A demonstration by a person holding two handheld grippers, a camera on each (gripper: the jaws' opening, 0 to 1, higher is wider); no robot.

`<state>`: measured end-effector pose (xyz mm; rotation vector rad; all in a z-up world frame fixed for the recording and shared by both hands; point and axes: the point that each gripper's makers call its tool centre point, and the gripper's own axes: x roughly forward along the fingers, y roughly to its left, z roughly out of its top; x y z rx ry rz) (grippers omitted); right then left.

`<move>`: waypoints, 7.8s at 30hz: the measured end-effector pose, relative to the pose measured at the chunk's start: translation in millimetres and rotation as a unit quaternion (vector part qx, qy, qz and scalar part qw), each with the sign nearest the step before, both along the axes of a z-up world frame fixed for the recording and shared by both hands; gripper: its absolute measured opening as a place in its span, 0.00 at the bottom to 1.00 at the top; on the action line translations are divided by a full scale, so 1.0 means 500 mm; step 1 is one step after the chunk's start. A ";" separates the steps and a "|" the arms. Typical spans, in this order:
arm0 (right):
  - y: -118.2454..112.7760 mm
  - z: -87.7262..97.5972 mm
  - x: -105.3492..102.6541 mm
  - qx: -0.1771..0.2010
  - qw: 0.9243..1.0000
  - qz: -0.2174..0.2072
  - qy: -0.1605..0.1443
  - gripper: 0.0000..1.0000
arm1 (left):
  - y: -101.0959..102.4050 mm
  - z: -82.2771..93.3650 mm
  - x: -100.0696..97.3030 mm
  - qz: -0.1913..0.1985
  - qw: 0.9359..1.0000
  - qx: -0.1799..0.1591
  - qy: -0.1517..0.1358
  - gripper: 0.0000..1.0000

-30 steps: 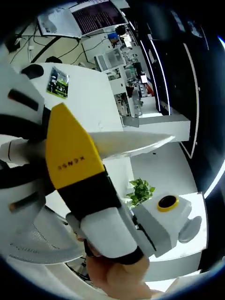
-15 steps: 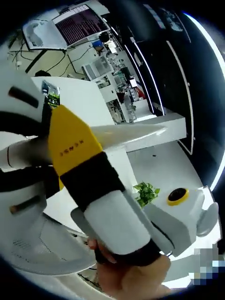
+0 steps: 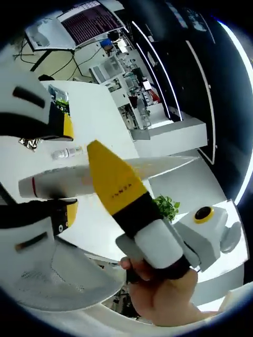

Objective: Arrange the skincare products in the storage area until every visible bottle or jar stands upright without overlapping.

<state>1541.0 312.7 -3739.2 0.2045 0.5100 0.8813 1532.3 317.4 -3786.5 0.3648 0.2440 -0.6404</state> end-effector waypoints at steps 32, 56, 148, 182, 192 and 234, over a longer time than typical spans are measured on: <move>-0.192 0.003 0.237 -0.051 0.991 -0.119 -0.027 0.31 | 0.028 -0.136 -0.010 -0.006 0.987 0.154 0.043 0.28; -0.230 0.007 0.368 -0.085 0.986 -0.142 -0.034 0.31 | 0.039 -0.130 -0.008 0.007 0.986 0.163 0.031 0.19; -0.383 -0.275 0.630 -0.273 0.922 -0.273 0.029 0.32 | 0.059 -0.164 -0.010 0.018 0.979 0.194 0.066 0.05; -0.381 -0.269 0.596 -0.262 0.906 -0.330 0.042 0.44 | 0.061 -0.163 -0.010 0.018 0.979 0.194 0.065 0.03; -0.348 -0.342 0.489 -0.287 0.921 -0.253 0.075 0.58 | 0.058 -0.161 -0.011 0.015 0.979 0.193 0.062 0.01; -0.315 -0.470 0.407 -0.333 0.923 -0.115 0.152 0.26 | 0.059 -0.175 -0.016 0.009 0.976 0.204 0.079 0.00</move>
